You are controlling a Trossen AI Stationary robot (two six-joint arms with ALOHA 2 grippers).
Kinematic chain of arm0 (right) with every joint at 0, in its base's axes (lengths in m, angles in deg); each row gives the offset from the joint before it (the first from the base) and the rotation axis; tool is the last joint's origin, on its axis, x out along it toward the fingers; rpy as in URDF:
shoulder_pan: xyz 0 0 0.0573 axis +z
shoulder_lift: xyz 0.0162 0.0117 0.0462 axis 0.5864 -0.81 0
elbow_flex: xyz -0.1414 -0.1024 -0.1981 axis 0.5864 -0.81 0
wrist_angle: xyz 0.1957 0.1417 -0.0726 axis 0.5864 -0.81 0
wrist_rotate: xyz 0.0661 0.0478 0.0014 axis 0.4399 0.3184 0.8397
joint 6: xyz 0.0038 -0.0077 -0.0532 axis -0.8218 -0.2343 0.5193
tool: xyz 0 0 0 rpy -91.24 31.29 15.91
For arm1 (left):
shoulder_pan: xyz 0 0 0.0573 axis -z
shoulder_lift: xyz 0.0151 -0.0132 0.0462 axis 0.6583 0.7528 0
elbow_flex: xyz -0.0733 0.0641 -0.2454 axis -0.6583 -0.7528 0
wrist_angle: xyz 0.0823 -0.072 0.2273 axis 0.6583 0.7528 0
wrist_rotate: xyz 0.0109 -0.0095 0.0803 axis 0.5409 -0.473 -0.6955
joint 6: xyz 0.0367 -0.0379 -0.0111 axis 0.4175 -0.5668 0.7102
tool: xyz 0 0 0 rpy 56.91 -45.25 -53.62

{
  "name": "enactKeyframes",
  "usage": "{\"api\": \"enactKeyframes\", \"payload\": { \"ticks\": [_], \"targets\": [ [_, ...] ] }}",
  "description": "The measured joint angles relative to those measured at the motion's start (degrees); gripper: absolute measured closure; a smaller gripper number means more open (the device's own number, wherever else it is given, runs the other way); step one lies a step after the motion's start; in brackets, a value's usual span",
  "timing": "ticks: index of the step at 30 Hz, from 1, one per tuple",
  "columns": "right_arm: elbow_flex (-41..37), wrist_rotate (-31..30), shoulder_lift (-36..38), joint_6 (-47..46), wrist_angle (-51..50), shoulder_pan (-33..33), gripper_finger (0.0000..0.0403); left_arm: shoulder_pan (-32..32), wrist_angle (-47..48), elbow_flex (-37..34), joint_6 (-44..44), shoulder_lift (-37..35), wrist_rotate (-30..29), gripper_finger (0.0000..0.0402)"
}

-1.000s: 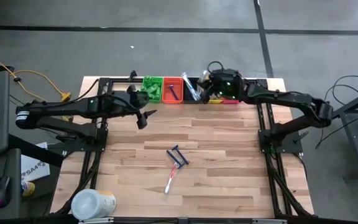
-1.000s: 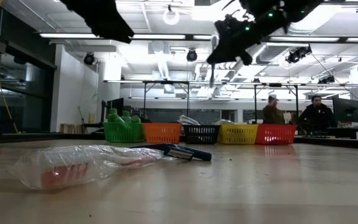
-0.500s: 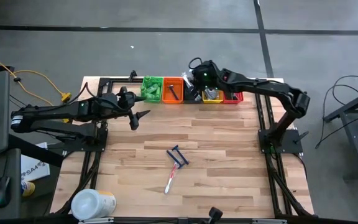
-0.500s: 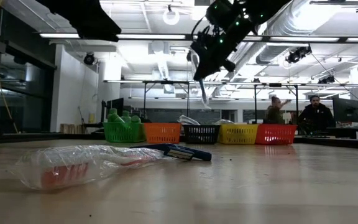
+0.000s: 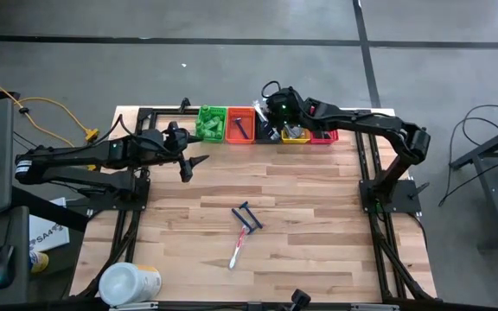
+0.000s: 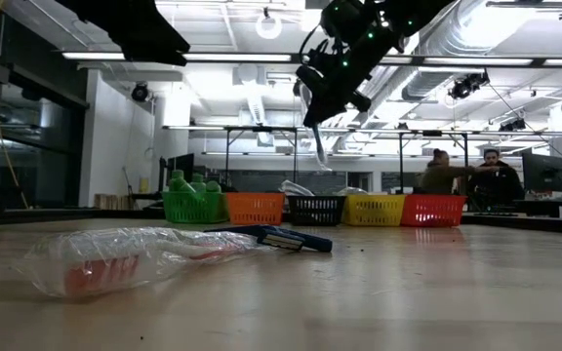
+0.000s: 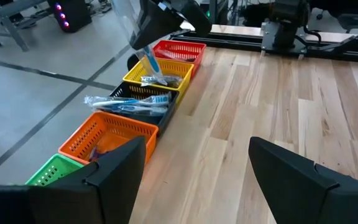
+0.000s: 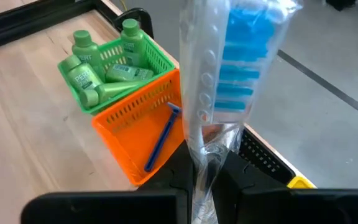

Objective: Pick & Place Travel size toiletries
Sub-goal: Put the light blue toothbrush into the black bin

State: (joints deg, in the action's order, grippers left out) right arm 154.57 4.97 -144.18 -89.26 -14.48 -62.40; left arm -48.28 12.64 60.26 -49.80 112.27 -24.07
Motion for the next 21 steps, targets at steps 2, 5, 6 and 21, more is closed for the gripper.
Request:
{"api": "enactKeyframes", "payload": {
  "ticks": [2,5,6,21],
  "targets": [
    [0.0,0.19,0.0,-0.01,-0.04,0.04,0.038,0.0,0.01,0.0,0.0,0.0,-0.01,0.0117],
    [0.0,0.39,0.0,-0.03,-0.02,-0.32,0.038,0.0,0.02,0.0,0.0,0.0,-0.01,0.0117],
    [0.0,0.54,0.0,-0.03,-0.02,-0.58,0.038,0.0,0.01,0.0,0.0,0.0,-0.01,0.0117],
    [0.05,6.54,-2.79,2.73,3.39,-5.34,0.038,0.0,-0.2,0.0,-0.46,0.02,0.02,0.0117]
  ]
}}
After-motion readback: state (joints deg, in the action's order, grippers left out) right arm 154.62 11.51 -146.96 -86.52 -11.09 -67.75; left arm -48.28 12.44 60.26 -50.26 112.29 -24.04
